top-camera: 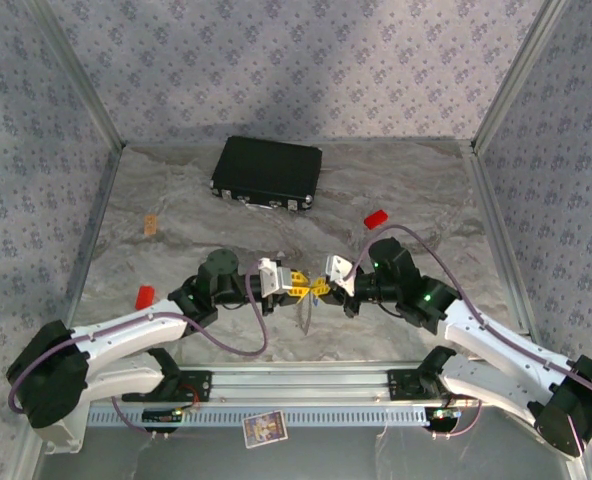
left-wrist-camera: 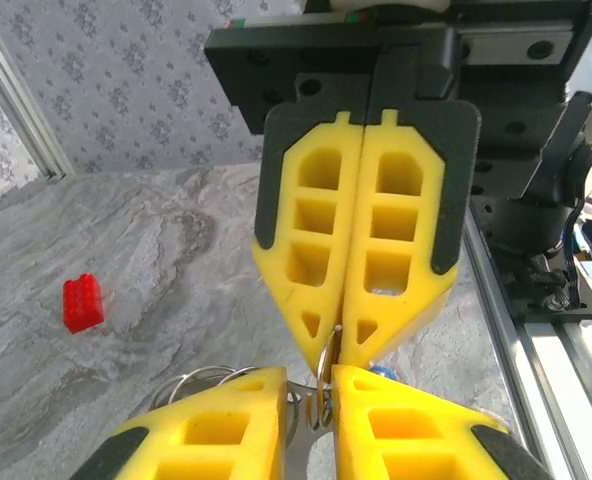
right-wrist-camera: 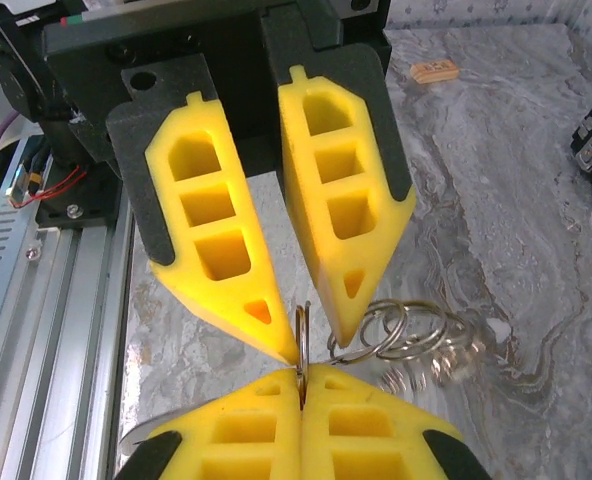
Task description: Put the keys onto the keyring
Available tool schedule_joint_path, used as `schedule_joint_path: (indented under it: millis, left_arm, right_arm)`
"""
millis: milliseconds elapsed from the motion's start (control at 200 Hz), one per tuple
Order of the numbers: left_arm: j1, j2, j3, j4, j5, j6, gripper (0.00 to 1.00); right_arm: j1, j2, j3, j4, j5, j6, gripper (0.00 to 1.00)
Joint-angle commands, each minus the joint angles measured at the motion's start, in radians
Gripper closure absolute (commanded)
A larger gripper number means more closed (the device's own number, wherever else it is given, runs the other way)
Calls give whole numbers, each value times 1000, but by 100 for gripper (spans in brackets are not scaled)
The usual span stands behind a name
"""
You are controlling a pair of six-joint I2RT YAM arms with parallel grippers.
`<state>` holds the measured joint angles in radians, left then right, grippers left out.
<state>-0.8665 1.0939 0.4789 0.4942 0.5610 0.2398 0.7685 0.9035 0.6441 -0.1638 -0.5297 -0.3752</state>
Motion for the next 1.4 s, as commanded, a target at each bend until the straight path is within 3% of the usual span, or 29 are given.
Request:
schedule_joint_path:
  millis: [0, 290, 385, 475, 570, 685, 1054, 1394]
  left_arm:
    - [-7, -26, 48, -69, -28, 22, 81]
    - [-7, 4, 125, -275, -57, 82, 89]
    - [-8, 13, 146, -329, -50, 105, 100]
    - [-8, 5, 135, -313, -42, 103, 100]
    - [-7, -14, 104, -244, -30, 79, 100]
    - [-8, -31, 57, -118, 8, 36, 100]
    - [-7, -35, 16, 0, 62, -5, 100]
    - [-7, -49, -5, 44, 68, -19, 100]
  right_arm:
    - [11, 20, 80, -91, 6, -44, 100]
    - [71, 141, 237, -297, 75, -146, 100]
    - [77, 150, 263, -300, 72, -150, 100]
    - [68, 119, 235, -248, 59, -133, 100]
    - [36, 65, 162, -149, 31, -86, 77]
    - [-2, 14, 71, -41, -22, -11, 69]
    - [-8, 2, -13, 61, -22, 45, 70]
    - [-15, 3, -26, 67, -34, 48, 83]
